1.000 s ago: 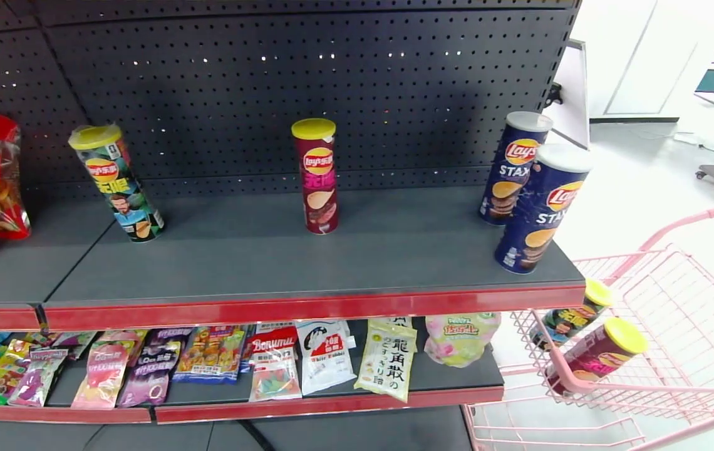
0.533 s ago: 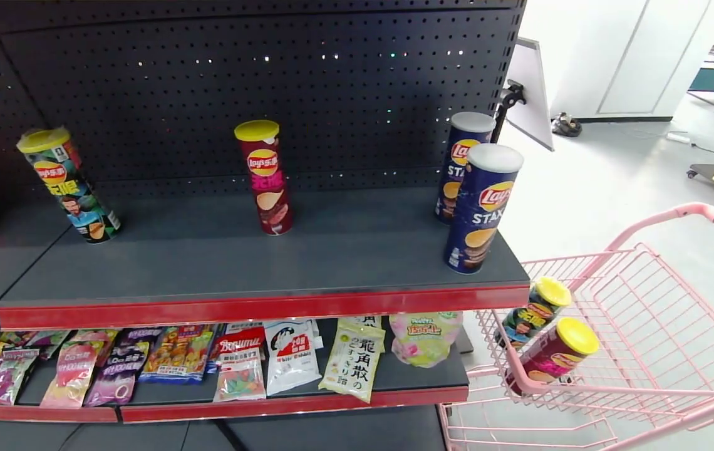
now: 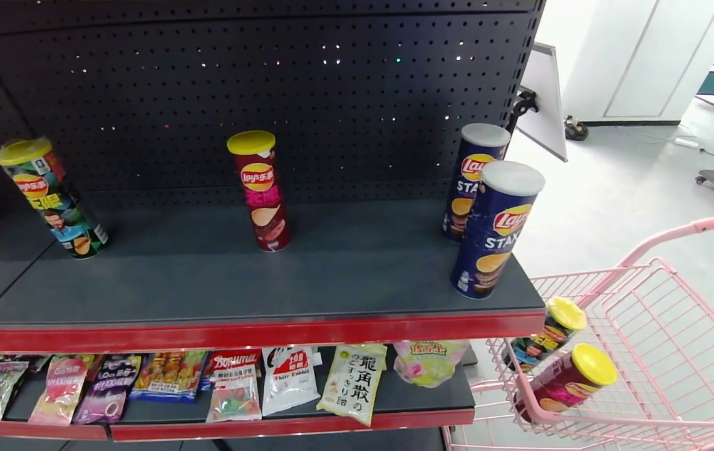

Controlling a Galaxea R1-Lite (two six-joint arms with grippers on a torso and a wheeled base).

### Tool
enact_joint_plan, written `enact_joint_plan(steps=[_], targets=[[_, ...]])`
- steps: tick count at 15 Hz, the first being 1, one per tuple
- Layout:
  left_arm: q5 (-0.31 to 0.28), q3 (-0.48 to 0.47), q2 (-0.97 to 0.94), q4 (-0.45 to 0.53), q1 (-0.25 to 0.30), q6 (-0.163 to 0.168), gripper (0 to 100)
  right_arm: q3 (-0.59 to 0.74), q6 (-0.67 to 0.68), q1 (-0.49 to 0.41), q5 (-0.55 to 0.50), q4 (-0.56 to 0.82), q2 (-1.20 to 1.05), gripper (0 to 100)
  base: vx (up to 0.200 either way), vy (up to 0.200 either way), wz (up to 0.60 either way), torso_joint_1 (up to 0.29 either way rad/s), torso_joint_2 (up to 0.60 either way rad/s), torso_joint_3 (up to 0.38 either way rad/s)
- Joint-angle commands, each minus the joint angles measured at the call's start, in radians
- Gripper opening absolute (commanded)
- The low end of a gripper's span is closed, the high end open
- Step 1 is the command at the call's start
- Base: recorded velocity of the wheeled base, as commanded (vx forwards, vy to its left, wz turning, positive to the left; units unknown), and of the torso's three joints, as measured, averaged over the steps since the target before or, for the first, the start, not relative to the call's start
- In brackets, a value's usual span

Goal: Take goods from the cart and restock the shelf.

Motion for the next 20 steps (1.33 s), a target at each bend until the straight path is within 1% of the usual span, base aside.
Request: enact_joint_plan(steps=[1, 2, 9, 12, 15, 20], targets=[[0.000, 0.000, 0.001, 0.000, 0.000, 0.001, 100, 0.000, -0.001, 0.000, 0.000, 0.001, 0.001, 100, 0.000, 0.000, 0.00, 0.000, 0.00, 0.000], [0.000, 0.000, 0.001, 0.000, 0.000, -0.001, 100, 0.000, -0.001, 0.000, 0.000, 0.001, 0.001, 100, 0.000, 0.000, 0.00, 0.000, 0.00, 0.000], [0.000, 0.000, 0.001, 0.000, 0.000, 0.001, 100, 0.000, 0.000, 0.000, 0.000, 0.001, 0.001, 100, 0.000, 0.000, -0.60, -0.002, 0.00, 0.002], [0.000, 0.000, 0.001, 0.000, 0.000, 0.001, 100, 0.000, 0.000, 0.000, 0.000, 0.001, 0.001, 100, 0.000, 0.000, 0.00, 0.000, 0.00, 0.000], [0.000, 0.000, 0.001, 0.000, 0.000, -0.001, 100, 0.000, 0.000, 0.000, 0.000, 0.001, 0.001, 100, -0.200, 0.000, 0.00, 0.007, 0.00, -0.001], [0.000, 0.000, 0.001, 0.000, 0.000, -0.001, 100, 0.000, 0.002, 0.000, -0.001, 0.001, 0.001, 100, 0.000, 0.000, 0.00, 0.000, 0.00, 0.000]])
